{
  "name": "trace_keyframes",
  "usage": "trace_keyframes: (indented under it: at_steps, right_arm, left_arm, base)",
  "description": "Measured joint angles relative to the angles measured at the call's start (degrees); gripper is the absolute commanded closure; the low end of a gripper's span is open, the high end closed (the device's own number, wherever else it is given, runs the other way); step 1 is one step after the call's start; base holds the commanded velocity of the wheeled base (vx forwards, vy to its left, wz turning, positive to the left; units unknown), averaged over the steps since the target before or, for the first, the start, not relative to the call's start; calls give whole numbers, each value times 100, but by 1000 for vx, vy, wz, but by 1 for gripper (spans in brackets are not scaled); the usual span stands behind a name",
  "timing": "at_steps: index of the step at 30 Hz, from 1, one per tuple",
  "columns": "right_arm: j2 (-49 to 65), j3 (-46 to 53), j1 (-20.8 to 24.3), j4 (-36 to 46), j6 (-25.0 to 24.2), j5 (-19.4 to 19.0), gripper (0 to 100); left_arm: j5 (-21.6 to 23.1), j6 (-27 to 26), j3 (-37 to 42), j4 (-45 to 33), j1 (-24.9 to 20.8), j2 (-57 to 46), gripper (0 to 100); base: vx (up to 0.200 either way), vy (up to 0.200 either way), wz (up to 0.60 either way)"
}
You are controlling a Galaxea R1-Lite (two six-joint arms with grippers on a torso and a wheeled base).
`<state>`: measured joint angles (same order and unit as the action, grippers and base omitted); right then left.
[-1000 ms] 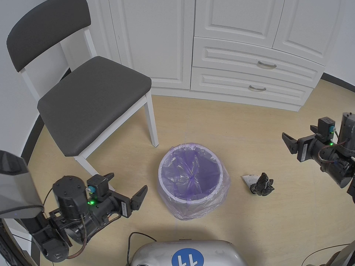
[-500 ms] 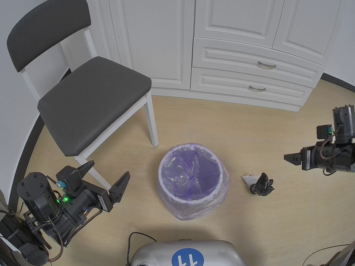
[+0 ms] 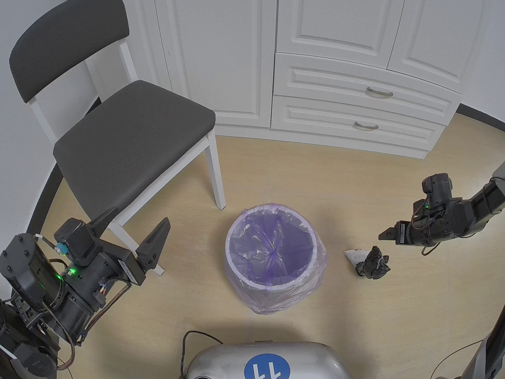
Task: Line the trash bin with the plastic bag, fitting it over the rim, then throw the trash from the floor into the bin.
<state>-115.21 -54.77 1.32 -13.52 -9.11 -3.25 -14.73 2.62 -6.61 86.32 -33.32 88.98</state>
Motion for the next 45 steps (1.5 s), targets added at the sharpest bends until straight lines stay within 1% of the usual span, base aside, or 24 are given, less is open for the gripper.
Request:
trace_keyframes:
  at_steps: [6, 12, 18, 24, 27, 31, 34, 40, 42, 44, 45]
  right_arm:
    - [-902, -84, -161, -736, -35, -5, 0]
    - [-1692, -143, -208, -1407, -35, 266, 0]
    - [-2286, -173, -184, -2086, -33, 357, 0]
    - [-2669, -335, -137, -2297, -79, 614, 0]
    - [-2771, -471, -132, -2266, -129, 623, 0]
    - [-2900, -809, -88, -2187, -492, 629, 0]
    - [-2971, -1050, -35, -2003, -662, 629, 0]
    - [-3112, -1721, 46, -1256, -963, 634, 0]
    - [-3165, -1992, 68, -873, -1007, 631, 0]
    - [-3235, -2386, 77, -265, -1026, 631, 0]
    - [-3255, -2497, 77, -121, -1029, 631, 0]
  left_arm:
    - [20, -5, 13, -2, -11, -152, 0]
    - [45, -2, 28, 0, -26, -205, 0]
    - [52, 0, 35, 4, -33, -207, 0]
    - [50, 0, 35, 15, -77, -190, 0]
    - [55, 0, 27, 17, -105, -185, 0]
    - [52, 0, 17, 17, -157, -180, 0]
    - [52, 0, 13, 15, -179, -177, 0]
    - [45, 5, -6, 30, -194, -174, 0]
    - [44, 6, -11, 37, -199, -179, 0]
    - [39, 6, -15, 44, -199, -188, 0]
    - [41, 9, -15, 44, -199, -190, 0]
  base:
    - [0, 0, 0]
    - [0, 0, 0]
    - [0, 0, 0]
    - [0, 0, 0]
    - [0, 0, 0]
    - [0, 0, 0]
    - [0, 0, 0]
    - [0, 0, 0]
    - [0, 0, 0]
    - [0, 0, 0]
    - [0, 0, 0]
